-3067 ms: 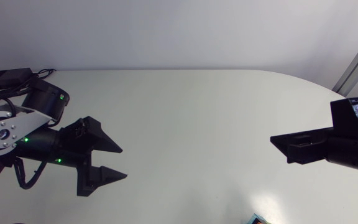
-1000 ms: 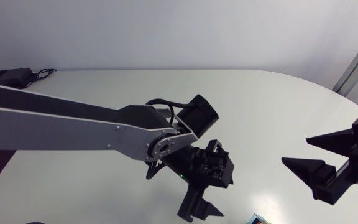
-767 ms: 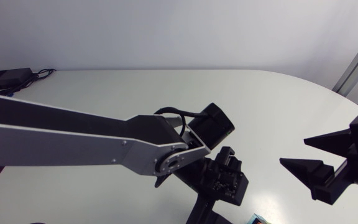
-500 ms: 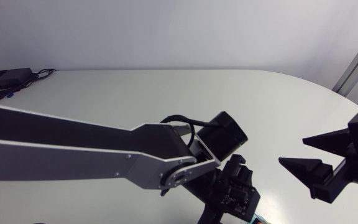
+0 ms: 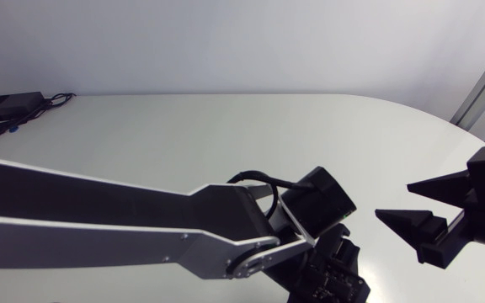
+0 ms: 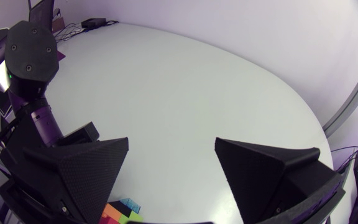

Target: Disassemble duplo

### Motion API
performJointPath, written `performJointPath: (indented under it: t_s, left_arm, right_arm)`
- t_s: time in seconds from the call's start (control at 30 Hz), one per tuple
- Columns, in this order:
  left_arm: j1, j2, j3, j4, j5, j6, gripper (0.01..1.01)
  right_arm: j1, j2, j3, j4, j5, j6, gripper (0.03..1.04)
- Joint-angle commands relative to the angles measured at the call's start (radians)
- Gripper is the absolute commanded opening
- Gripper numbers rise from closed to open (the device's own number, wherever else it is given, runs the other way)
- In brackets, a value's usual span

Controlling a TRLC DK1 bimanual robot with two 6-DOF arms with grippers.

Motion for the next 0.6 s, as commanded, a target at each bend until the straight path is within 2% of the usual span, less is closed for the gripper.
performJointPath:
  t_s: [0.0, 0.13, 0.57]
  left_arm:
    - [-0.005, 0.041, 0.01, 0.005, 0.002, 0.003, 0.879]
    - [0.014, 0.074, 0.062, -0.036, 0.027, 0.017, 0.879]
    - [0.001, 0.116, 0.108, -0.036, 0.034, 0.003, 0.879]
  right_arm:
    - [-0.009, 0.014, -0.008, 0.016, -0.012, -0.001, 1.0]
    - [-0.009, 0.023, -0.009, 0.032, -0.016, 0.004, 1.0]
    - [-0.035, 0.045, -0.011, 0.05, -0.045, 0.002, 1.0]
